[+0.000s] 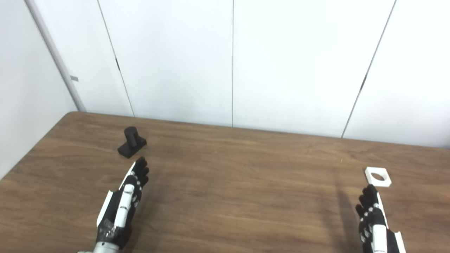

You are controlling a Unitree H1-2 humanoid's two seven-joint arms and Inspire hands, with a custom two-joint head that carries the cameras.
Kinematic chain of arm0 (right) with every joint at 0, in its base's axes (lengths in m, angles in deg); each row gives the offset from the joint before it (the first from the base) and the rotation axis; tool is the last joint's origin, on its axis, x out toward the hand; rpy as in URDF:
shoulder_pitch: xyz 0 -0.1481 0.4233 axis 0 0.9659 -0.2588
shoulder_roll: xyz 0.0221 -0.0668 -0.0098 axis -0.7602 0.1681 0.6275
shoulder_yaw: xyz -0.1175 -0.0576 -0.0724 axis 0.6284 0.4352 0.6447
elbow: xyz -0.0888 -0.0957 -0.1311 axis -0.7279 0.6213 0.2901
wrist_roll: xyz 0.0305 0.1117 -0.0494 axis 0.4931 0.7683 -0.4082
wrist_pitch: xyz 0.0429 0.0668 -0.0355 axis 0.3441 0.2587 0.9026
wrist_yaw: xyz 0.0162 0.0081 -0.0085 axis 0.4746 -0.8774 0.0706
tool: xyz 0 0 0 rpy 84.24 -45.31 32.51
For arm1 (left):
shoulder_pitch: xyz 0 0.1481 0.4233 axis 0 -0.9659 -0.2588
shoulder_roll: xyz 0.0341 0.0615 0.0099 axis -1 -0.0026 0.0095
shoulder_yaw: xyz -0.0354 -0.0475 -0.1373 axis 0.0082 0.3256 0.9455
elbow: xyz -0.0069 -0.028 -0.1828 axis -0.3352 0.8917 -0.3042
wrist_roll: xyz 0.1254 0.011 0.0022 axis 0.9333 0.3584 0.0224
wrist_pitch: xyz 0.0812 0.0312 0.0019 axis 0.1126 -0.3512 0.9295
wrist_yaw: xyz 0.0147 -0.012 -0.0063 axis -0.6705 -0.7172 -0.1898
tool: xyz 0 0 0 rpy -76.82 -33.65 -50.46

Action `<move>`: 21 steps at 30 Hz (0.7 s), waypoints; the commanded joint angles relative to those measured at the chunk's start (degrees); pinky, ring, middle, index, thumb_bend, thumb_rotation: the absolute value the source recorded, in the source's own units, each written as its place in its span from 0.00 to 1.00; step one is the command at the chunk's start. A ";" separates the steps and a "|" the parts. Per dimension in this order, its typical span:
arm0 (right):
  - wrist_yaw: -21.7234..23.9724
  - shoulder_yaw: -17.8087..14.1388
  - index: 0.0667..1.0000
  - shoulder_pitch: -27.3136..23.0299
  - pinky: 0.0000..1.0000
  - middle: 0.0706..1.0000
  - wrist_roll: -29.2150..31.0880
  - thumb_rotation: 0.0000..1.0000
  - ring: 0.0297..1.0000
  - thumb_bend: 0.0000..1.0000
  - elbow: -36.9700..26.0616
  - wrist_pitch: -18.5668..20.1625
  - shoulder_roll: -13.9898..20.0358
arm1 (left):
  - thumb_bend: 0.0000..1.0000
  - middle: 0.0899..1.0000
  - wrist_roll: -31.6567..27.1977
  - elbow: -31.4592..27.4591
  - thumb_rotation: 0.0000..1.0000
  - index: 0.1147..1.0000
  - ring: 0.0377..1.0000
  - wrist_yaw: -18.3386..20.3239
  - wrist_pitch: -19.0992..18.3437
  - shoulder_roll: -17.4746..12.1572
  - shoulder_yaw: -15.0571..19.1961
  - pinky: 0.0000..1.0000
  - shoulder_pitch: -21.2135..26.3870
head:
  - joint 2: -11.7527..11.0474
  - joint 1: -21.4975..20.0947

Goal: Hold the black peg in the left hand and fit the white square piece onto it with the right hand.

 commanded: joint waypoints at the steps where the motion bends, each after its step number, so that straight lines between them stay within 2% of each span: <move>1: 0.57 -0.26 0.99 2.01 1.00 1.00 0.59 1.00 1.00 0.49 3.82 -1.27 0.28 | 0.36 0.98 -0.15 4.61 0.91 0.98 0.99 -0.47 1.71 2.51 -1.46 1.00 -2.11 | -0.26 -0.03; 5: 1.08 -0.32 0.99 1.97 1.00 1.00 1.34 1.00 1.00 0.48 4.19 -1.54 0.70 | 0.38 0.98 0.50 5.50 0.92 0.98 0.98 -0.62 2.77 2.76 -1.60 1.00 -1.94 | 0.42 -0.36; 10: 0.62 -0.53 0.98 1.95 1.00 0.98 0.78 1.00 0.99 0.51 3.69 -1.01 1.36 | 0.39 0.98 0.95 5.62 0.90 0.97 0.98 -0.76 3.24 3.16 -1.79 1.00 -1.93 | 1.11 -0.46; 13: 0.47 -0.61 0.97 2.07 1.00 0.97 0.63 1.00 0.98 0.52 2.99 -0.55 1.59 | 0.43 0.97 3.05 4.55 0.81 0.97 0.98 -1.58 2.15 3.11 -2.12 0.99 -2.18 | 1.42 -0.49; 19: 0.48 -0.94 0.98 2.46 0.99 0.98 1.19 0.99 0.98 0.53 1.95 -0.03 1.92 | 0.53 0.92 12.38 -0.21 0.46 0.93 0.93 -6.24 0.26 2.90 -1.89 0.93 -2.49 | 2.04 -0.80; 20: 0.34 -1.07 0.98 2.46 1.00 0.98 1.36 0.98 0.98 0.53 1.78 0.21 1.81 | 0.55 0.92 13.58 -1.77 0.44 0.92 0.93 -6.81 -0.77 2.75 -1.59 0.92 -2.33 | 2.00 -0.92; 21: 0.15 -1.15 0.98 2.46 1.00 0.98 1.34 0.98 0.98 0.54 1.59 0.52 1.68 | 0.59 0.93 14.51 -3.21 0.36 0.92 0.93 -7.25 -1.85 2.56 -1.30 0.94 -2.15 | 2.09 -0.98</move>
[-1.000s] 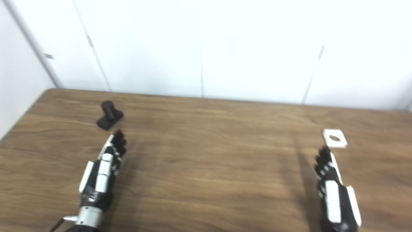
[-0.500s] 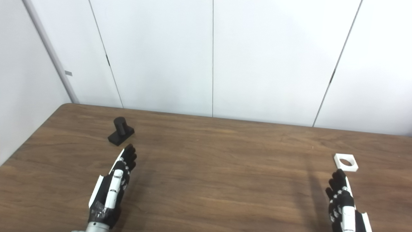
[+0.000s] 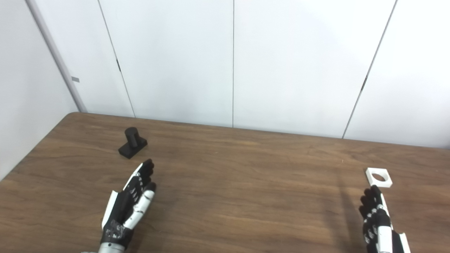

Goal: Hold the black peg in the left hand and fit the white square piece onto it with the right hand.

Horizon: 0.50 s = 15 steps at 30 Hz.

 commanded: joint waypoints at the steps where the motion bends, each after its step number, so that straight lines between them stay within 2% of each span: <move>1: -0.07 -0.71 0.98 2.41 1.00 0.98 0.14 0.98 0.98 0.54 1.50 0.27 0.53 | 0.61 0.92 1.95 -2.00 0.32 0.92 0.94 -1.38 -1.66 0.43 -0.14 0.96 -1.40 | 0.17 -0.08; 2: -0.21 -0.76 0.99 2.39 1.00 0.98 0.04 0.97 0.99 0.55 1.43 0.27 0.44 | 0.62 0.92 4.41 -3.65 0.29 0.92 0.94 -2.19 -3.04 -0.06 0.32 0.96 -0.81 | 0.18 -0.19; 3: -0.28 -0.79 0.98 2.38 1.00 0.98 0.03 0.97 0.98 0.54 1.37 0.21 0.35 | 0.68 0.90 7.19 -5.27 0.26 0.89 0.92 -2.84 -4.82 -0.67 0.76 0.95 -0.12 | 0.21 -0.30; 6: -0.04 -0.83 0.98 2.29 1.00 0.98 0.59 0.98 0.98 0.52 1.25 0.14 0.24 | 0.77 0.89 14.38 -8.59 0.27 0.87 0.91 -3.85 -9.53 -2.63 1.77 0.89 1.95 | 0.20 -0.59; 8: 0.20 -0.76 0.98 2.25 1.00 0.98 0.76 0.98 0.98 0.52 1.22 -0.11 0.29 | 0.80 0.90 18.29 -9.74 0.28 0.85 0.90 -4.08 -12.16 -3.99 2.17 0.88 3.31 | 0.20 -0.59; 11: 0.64 -0.65 0.99 2.12 1.00 0.99 0.92 0.98 0.99 0.50 1.36 -0.70 0.40 | 0.81 0.92 21.55 -10.33 0.30 0.87 0.97 -3.32 -15.80 -6.11 2.27 0.97 4.98 | 0.30 -0.70; 15: 0.76 -0.39 1.00 2.20 1.00 1.00 0.30 1.00 0.99 0.49 1.18 -0.65 0.62 | 0.83 0.95 25.15 -10.30 0.33 0.88 1.00 -1.55 -21.36 -9.36 2.07 1.00 7.50 | 0.40 -0.75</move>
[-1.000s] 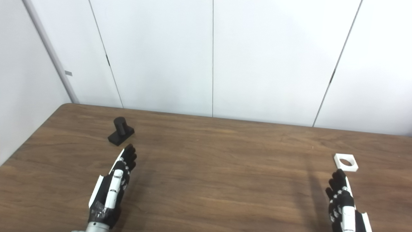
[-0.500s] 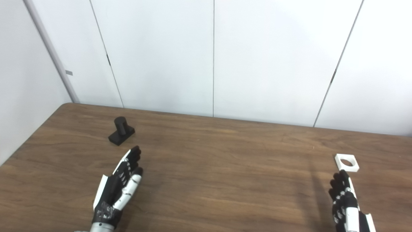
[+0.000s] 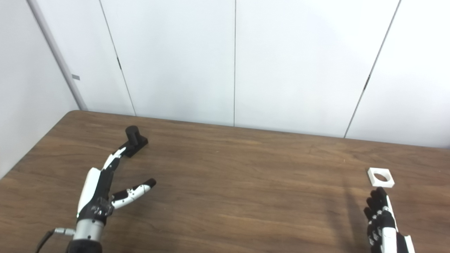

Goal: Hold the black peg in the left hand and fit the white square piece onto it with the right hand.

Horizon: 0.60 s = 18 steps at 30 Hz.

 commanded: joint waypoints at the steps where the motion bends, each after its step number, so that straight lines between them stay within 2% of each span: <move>1: 0.73 0.00 1.00 1.97 1.00 1.00 0.11 1.00 1.00 0.49 1.45 -0.73 0.58 | 0.84 0.95 2.25 -1.30 0.34 0.88 1.00 0.42 -2.32 -2.21 0.07 1.00 2.34 | 0.10 0.06; 4: 0.72 0.09 1.00 2.06 1.00 1.00 -0.08 1.00 0.99 0.48 1.37 -1.04 0.58 | 0.85 0.95 3.43 -0.50 0.34 0.87 1.00 1.19 -5.35 -3.99 0.31 1.00 3.97 | 0.21 0.09; 7: 0.73 0.12 1.00 2.07 1.00 1.00 0.04 1.00 1.00 0.47 1.34 -1.02 0.55 | 0.86 0.95 3.40 2.34 0.33 0.86 1.00 -0.09 -5.28 -5.60 0.94 1.00 5.54 | 0.28 0.07; 10: 0.65 0.20 1.00 2.08 1.00 1.00 -0.17 1.00 1.00 0.46 1.20 -0.83 0.53 | 0.87 0.95 4.06 6.38 0.37 0.85 1.00 -1.70 -4.81 -7.67 1.21 1.00 7.32 | 0.36 0.21; 14: 0.69 0.35 1.00 2.06 1.00 1.00 -0.47 1.00 1.00 0.45 1.15 -0.85 0.66 | 0.87 0.95 5.70 9.18 0.41 0.85 1.00 -2.08 -8.63 -9.32 1.03 1.00 9.87 | 0.40 0.46; 18: 0.90 0.42 1.00 2.08 1.00 1.00 -0.30 1.00 1.00 0.43 1.31 -0.92 0.81 | 0.86 0.96 6.12 12.40 0.42 0.85 1.00 -2.74 -10.32 -10.79 0.95 1.00 12.20 | 0.34 0.50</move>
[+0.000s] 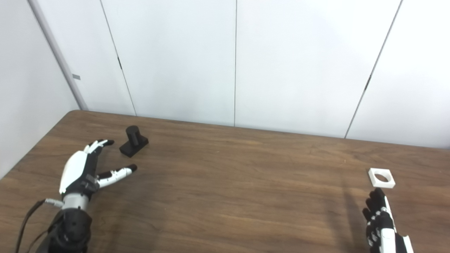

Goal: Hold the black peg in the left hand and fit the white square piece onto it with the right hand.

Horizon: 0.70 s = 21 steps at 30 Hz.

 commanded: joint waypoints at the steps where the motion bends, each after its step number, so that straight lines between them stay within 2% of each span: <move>1: 0.47 -0.06 1.00 1.83 1.00 1.00 0.08 1.00 1.00 0.42 1.44 -0.82 0.29 | 0.85 0.96 1.15 0.35 0.42 0.85 1.00 -1.88 -0.09 -1.95 0.23 1.00 2.73 | 0.08 0.06; 10: 0.19 -0.15 1.00 1.69 1.00 1.00 0.25 1.00 0.99 0.43 2.03 -1.29 -0.24 | 0.87 0.94 2.61 11.30 0.41 0.82 0.99 -5.08 0.15 -4.62 -1.87 1.00 8.88 | 0.22 -0.30; 14: -0.06 0.02 1.00 1.63 1.00 1.00 -0.60 1.00 0.99 0.44 2.06 -1.14 -0.25 | 0.88 0.95 3.21 15.67 0.43 0.82 1.00 -5.03 -1.16 -5.72 -3.53 1.00 11.94 | 0.27 -0.45; 21: -0.15 -0.11 1.00 1.60 1.00 0.99 -0.32 1.00 1.00 0.45 1.92 -0.88 -0.46 | 0.87 0.95 3.09 19.83 0.41 0.81 1.00 -5.21 -2.66 -6.45 -6.49 1.00 15.24 | 0.34 -0.58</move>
